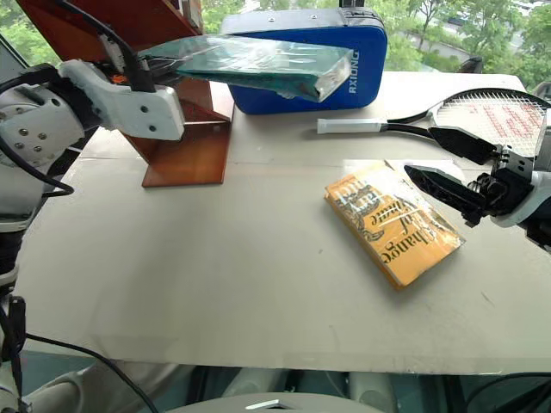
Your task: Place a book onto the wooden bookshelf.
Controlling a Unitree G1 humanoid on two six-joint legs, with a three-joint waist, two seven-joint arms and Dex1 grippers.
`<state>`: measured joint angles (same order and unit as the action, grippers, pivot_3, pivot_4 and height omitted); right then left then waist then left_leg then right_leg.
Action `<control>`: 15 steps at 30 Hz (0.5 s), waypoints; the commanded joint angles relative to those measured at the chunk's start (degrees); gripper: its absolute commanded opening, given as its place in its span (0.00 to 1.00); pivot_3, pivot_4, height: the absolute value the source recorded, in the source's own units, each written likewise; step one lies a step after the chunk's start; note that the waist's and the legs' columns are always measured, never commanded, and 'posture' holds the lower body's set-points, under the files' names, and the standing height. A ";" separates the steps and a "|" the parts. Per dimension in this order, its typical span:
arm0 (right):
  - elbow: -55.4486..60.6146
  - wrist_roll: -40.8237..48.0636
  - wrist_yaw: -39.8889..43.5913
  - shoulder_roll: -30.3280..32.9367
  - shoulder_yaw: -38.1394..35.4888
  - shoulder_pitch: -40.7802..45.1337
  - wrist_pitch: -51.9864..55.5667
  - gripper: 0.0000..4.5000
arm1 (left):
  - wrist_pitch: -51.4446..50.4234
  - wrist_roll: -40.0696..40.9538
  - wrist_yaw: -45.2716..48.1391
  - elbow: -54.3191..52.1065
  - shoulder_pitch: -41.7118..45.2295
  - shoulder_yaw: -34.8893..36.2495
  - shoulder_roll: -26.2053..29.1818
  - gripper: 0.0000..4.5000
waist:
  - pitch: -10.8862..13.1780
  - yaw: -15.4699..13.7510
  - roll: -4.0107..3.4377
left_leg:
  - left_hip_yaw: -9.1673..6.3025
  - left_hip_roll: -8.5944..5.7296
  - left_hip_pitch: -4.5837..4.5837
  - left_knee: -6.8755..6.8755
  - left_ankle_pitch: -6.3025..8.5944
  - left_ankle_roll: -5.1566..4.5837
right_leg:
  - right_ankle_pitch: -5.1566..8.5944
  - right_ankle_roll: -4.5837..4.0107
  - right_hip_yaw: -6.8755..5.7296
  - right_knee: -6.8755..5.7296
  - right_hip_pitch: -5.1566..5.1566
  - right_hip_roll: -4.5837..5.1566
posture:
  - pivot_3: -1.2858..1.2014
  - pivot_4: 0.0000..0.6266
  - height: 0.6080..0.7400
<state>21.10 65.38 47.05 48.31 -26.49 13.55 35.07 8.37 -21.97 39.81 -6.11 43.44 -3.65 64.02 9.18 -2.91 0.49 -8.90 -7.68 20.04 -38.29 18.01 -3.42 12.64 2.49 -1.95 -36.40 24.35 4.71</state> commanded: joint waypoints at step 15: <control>-2.01 -5.12 -6.06 -2.28 3.57 9.31 1.68 1.00 | 1.84 -4.80 -1.75 8.37 -9.06 8.61 10.32 0.01 | 0.00 1.15 0.00 | 0.23 -0.01 0.77 -0.24 0.02 -0.05 | -0.01 -0.01 0.14 -0.45 0.89 0.03 | 0.52 0.24 1.00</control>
<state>18.09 60.08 40.93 45.93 -22.06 21.98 37.12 10.97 -26.26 38.97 2.49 34.02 1.65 72.45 9.18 -1.76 0.49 -8.64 -7.69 20.82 -38.53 18.03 -3.47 12.62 2.48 -1.79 -36.85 25.24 4.74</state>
